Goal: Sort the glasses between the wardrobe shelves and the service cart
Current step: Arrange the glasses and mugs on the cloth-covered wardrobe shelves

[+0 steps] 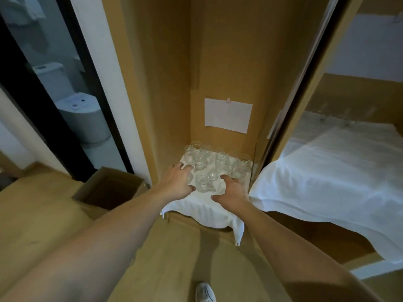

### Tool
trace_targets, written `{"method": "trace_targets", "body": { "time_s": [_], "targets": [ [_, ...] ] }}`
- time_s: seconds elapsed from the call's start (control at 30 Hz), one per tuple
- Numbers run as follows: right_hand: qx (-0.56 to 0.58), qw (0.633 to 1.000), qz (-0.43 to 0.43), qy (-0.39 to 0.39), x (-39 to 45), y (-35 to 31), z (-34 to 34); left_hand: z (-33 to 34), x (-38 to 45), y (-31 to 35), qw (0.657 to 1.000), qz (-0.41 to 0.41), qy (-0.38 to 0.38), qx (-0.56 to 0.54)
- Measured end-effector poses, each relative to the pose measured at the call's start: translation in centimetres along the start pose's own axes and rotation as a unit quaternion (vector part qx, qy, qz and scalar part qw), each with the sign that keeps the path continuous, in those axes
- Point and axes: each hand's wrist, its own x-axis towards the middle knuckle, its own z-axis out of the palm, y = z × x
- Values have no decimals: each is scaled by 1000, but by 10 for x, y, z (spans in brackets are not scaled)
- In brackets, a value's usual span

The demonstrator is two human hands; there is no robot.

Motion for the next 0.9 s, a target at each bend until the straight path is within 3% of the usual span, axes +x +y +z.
{"method": "trace_targets", "body": {
  "time_s": [0.43,0.9],
  "targets": [
    [63,996,49,-46,96,25,29,35,93,-16,994,-78,-46,-54],
    [68,989,103,-79,197,1,54,56,191,-69,991,-72,-79,-75]
  ]
}}
